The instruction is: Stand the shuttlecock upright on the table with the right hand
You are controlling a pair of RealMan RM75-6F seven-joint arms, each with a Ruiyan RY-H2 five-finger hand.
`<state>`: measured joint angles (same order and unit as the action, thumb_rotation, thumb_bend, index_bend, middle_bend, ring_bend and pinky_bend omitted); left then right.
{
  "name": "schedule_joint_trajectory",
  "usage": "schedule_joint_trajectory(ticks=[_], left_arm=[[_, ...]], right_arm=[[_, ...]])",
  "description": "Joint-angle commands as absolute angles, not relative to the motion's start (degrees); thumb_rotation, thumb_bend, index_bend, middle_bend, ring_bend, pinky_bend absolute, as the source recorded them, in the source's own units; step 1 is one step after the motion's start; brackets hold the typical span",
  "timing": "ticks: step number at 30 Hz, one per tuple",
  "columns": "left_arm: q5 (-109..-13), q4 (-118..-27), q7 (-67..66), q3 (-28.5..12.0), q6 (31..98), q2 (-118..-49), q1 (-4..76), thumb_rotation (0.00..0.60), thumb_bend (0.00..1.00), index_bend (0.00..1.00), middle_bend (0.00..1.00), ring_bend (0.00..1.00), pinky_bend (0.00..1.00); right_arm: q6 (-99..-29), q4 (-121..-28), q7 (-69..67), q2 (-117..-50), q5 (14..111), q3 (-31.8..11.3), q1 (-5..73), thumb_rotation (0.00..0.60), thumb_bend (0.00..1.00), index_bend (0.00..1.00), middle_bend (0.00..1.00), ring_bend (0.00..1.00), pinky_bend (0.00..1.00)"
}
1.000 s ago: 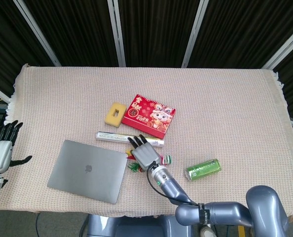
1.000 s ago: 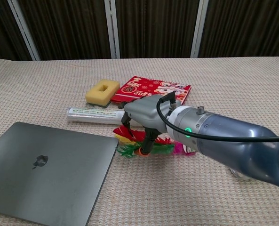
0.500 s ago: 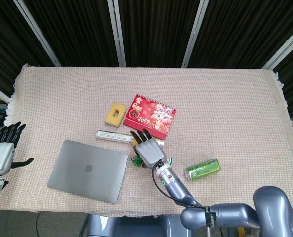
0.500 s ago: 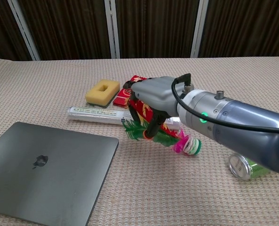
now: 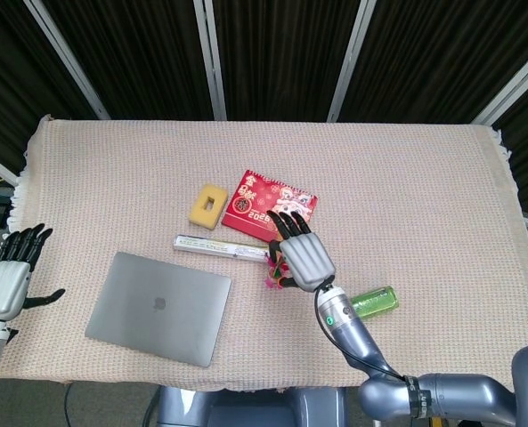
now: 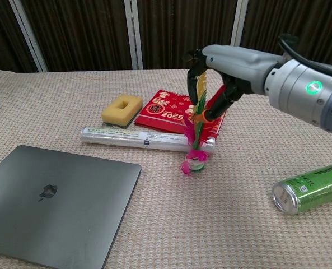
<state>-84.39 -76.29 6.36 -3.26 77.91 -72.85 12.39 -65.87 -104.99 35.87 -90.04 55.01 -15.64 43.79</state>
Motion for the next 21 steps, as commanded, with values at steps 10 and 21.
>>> schedule_joint_trajectory(ticks=[10, 21], left_arm=[[-86.4, -77.4, 6.1, -2.4, 79.5, -72.6, 12.1, 0.6, 0.05, 0.0, 0.0, 0.0, 0.0], [-87.0, -77.6, 6.5, -2.0, 79.5, -72.4, 12.1, 0.6, 0.05, 0.0, 0.0, 0.0, 0.0]], right_arm=[[-68.5, -108.7, 31.8, -85.0, 59.0, -13.2, 40.0, 0.6, 0.25, 0.46, 0.0, 0.0, 0.0], [-75.6, -123.0, 38.7, -75.7, 60.5, -10.0, 35.6, 0.6, 0.22, 0.0, 0.0, 0.0, 0.0]])
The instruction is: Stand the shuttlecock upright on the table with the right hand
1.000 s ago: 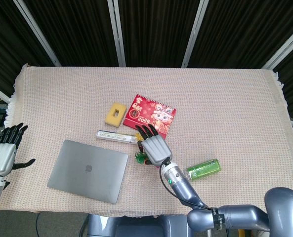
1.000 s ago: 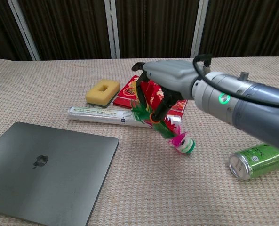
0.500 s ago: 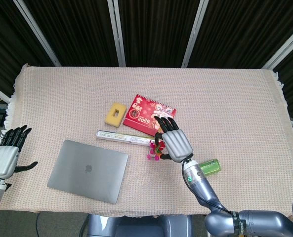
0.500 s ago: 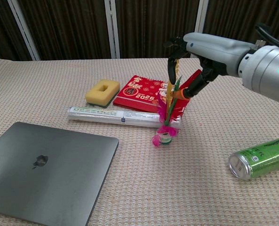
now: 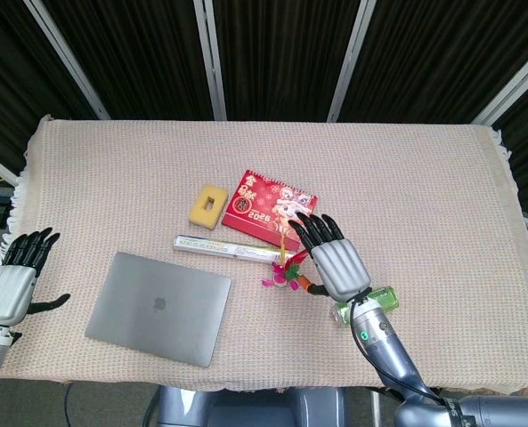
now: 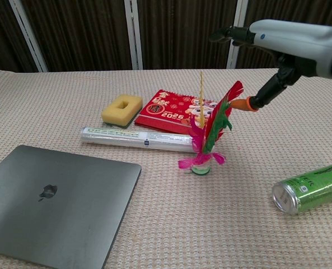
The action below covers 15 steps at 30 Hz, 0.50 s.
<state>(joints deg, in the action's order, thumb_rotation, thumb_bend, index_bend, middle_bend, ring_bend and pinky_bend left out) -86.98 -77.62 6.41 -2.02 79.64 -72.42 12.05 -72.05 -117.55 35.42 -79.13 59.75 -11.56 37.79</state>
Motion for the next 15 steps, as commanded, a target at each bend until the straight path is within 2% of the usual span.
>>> schedule_joint_trajectory(ticks=[1, 8, 15], left_arm=[[-86.9, -77.6, 6.6, -1.9, 79.3, -72.4, 12.2, 0.6, 0.05, 0.0, 0.0, 0.0, 0.0], [-87.5, -77.8, 6.2, -1.7, 79.4, -72.5, 12.3, 0.6, 0.05, 0.0, 0.0, 0.0, 0.0], [-88.6, -78.6, 6.4, -1.6, 82.0, -72.0, 11.5, 0.6, 0.05, 0.0, 0.0, 0.0, 0.0]], right_arm=[[-76.5, -124.7, 39.9, -74.8, 60.3, -9.6, 35.2, 0.6, 0.21, 0.0, 0.0, 0.0, 0.0], [-82.7, -135.0, 48.8, -68.4, 62.3, -6.3, 32.1, 0.6, 0.21, 0.0, 0.0, 0.0, 0.0], [-83.2, -131.5, 41.9, -61.8, 64.6, -4.5, 28.3, 0.6, 0.21, 0.0, 0.0, 0.0, 0.0]])
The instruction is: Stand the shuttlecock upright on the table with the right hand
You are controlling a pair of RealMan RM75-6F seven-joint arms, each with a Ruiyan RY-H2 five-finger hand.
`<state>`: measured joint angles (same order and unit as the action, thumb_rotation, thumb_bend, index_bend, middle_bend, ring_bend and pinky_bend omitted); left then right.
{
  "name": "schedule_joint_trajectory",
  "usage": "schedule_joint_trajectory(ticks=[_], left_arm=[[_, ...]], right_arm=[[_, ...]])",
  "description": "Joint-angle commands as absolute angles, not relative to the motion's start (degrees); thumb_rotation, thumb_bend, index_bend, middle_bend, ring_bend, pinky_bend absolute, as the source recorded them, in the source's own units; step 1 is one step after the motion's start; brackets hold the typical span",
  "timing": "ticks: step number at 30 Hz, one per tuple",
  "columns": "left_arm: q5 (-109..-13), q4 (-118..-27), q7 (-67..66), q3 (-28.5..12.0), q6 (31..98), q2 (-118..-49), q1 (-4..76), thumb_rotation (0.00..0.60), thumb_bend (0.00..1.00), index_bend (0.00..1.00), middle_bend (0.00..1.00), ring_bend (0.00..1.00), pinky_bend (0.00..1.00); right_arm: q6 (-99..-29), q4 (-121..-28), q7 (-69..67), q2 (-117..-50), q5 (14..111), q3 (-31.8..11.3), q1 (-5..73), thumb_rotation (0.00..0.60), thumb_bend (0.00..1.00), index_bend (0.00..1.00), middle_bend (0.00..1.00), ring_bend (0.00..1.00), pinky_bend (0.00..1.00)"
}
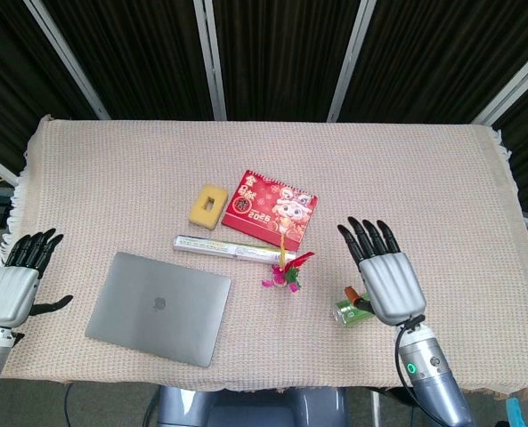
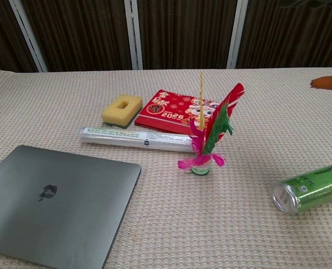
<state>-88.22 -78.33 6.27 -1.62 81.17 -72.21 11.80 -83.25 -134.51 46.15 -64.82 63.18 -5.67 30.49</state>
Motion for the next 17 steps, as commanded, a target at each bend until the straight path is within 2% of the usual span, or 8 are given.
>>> schedule_joint_trajectory(ticks=[1, 6, 11, 17], left_arm=[[-88.9, -78.7, 6.5, -1.6, 82.5, -71.9, 11.3, 0.6, 0.05, 0.0, 0.0, 0.0, 0.0], [-90.8, -79.1, 6.7, -1.5, 86.2, -71.6, 10.2, 0.6, 0.05, 0.0, 0.0, 0.0, 0.0], [-92.1, -79.4, 6.6, -1.3, 89.2, -71.4, 9.1, 0.6, 0.05, 0.0, 0.0, 0.0, 0.0], [-93.3, -79.4, 5.6, -0.9, 90.7, -71.6, 8.5, 0.6, 0.05, 0.0, 0.0, 0.0, 0.0]], right_arm=[[-83.1, -129.5, 40.5, -61.2, 65.5, -4.0, 27.7, 0.6, 0.21, 0.0, 0.0, 0.0, 0.0], [-83.8, -115.5, 24.9, -60.7, 73.6, 0.8, 21.4, 0.6, 0.21, 0.0, 0.0, 0.0, 0.0], [-88.1, -99.9, 11.1, -64.9, 80.1, 4.5, 15.1, 0.6, 0.21, 0.0, 0.0, 0.0, 0.0], [-92.5, -89.3, 7.0, -69.4, 83.9, 4.8, 11.4, 0.6, 0.2, 0.0, 0.0, 0.0, 0.0]])
